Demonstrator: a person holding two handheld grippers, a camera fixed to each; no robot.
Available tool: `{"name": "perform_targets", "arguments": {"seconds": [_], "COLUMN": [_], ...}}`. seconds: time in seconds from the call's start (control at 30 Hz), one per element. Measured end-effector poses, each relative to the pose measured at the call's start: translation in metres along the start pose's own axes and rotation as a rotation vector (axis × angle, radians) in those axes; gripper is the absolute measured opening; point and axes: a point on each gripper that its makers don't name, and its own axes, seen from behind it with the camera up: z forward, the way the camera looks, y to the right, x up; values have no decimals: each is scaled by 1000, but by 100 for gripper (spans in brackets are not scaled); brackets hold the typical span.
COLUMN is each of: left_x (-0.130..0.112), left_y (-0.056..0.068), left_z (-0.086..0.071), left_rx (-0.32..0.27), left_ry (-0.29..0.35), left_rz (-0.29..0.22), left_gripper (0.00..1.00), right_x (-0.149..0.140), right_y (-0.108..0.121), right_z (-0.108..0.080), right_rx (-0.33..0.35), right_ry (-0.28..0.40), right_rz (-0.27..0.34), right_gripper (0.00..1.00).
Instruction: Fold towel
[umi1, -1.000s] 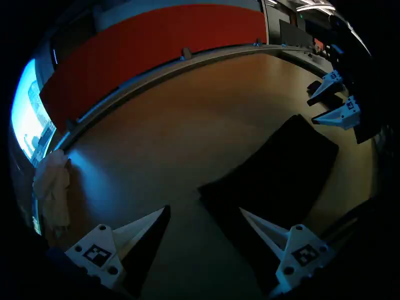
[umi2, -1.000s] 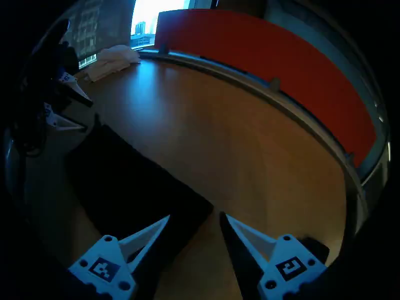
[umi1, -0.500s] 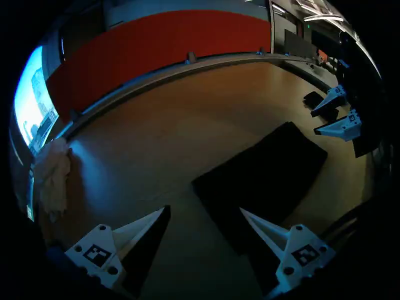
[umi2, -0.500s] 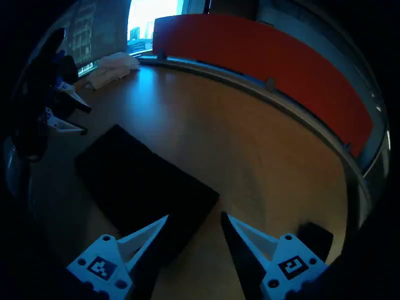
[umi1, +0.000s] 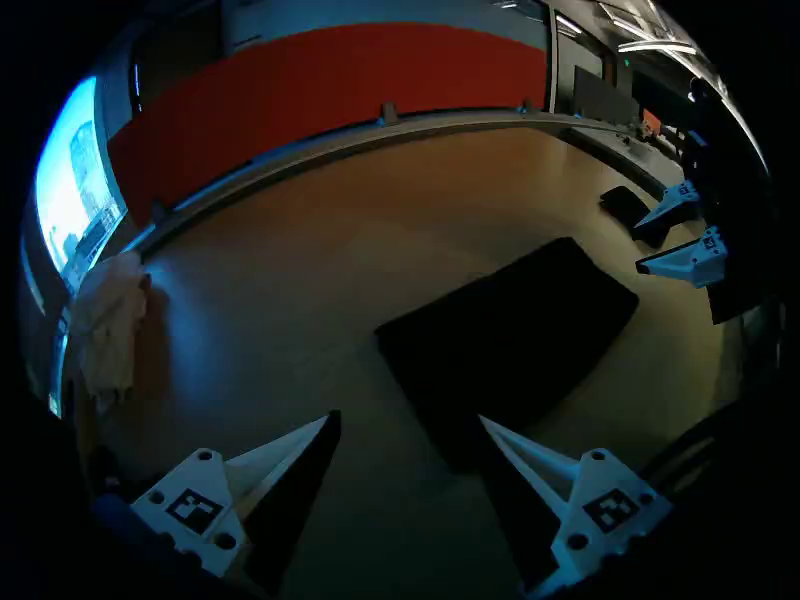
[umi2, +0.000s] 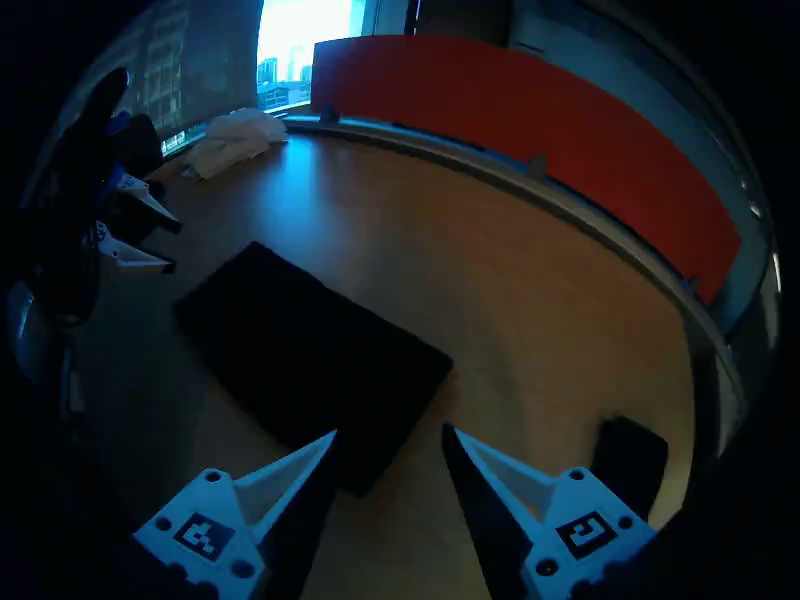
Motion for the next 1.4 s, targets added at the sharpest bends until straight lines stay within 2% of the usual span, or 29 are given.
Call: {"name": "perform_targets", "arguments": {"seconds": [0.2,0.5,0.9,1.4], "left_x": [-2,-12,-32,-54], "left_y": [-5,-12,-9,-1], "left_z": [-9,-31,-53,-79], "left_rx": [23,80,121,148], "left_ry": [12,33,43,45], "left_rz": [-30,-108,-190,-240], "left_gripper": [90,90,90,90], "right_x": [0,1,-1,-29], "right_y": [-1,-5,-9,-14], "right_z": [1,3,6,13], "right_rx": [14,55,92,128], "right_ry": [4,4,-6,-62], "right_rz": [-9,-40,-76,-121], "right_gripper": [71,71,71,71]}}
